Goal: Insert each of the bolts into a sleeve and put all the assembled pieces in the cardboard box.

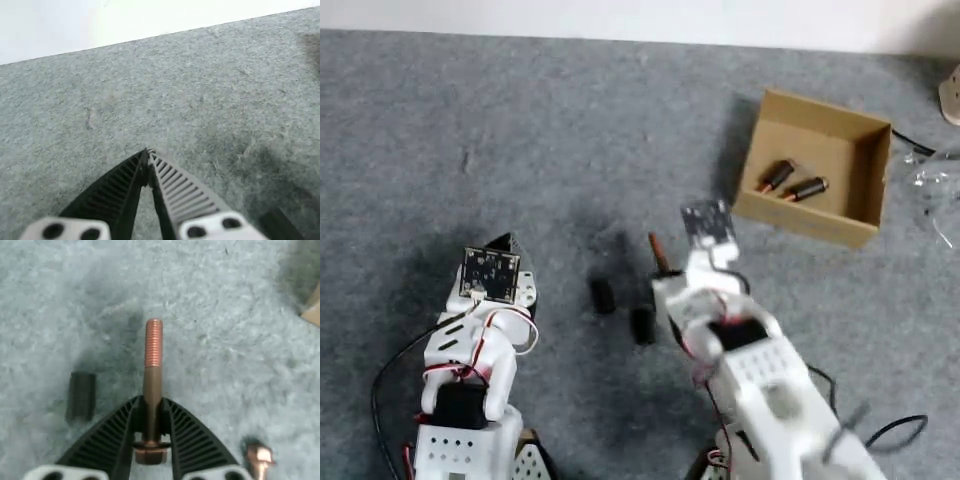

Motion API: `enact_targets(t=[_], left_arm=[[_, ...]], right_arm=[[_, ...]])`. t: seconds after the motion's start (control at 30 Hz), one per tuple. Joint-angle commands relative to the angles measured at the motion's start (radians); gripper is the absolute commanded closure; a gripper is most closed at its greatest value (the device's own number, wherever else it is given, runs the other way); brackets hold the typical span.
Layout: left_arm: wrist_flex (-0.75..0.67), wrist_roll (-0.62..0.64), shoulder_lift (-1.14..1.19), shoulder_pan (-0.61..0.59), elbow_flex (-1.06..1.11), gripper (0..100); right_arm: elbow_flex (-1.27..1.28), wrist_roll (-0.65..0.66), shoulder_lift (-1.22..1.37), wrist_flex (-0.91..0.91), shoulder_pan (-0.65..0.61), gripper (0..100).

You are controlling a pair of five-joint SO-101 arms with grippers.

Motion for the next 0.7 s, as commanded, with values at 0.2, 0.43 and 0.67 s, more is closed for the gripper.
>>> enact_targets(t=[0.2, 0.43, 0.67], left_arm=[[-0.028, -0.002, -0.010, 0.015, 0.010, 99], [-0.028, -0.002, -0.010, 0.018, 0.005, 99], [-0.028, -0.002, -0.010, 0.016, 0.005, 99]], right_arm=[[-0.344, 0.009, 0.585, -0.073, 0.010, 87.8], [-0.387, 0.012, 0.573, -0.071, 0.024, 84.7], [-0.286, 0.009, 0.323, 0.107, -0.062, 84.7]])
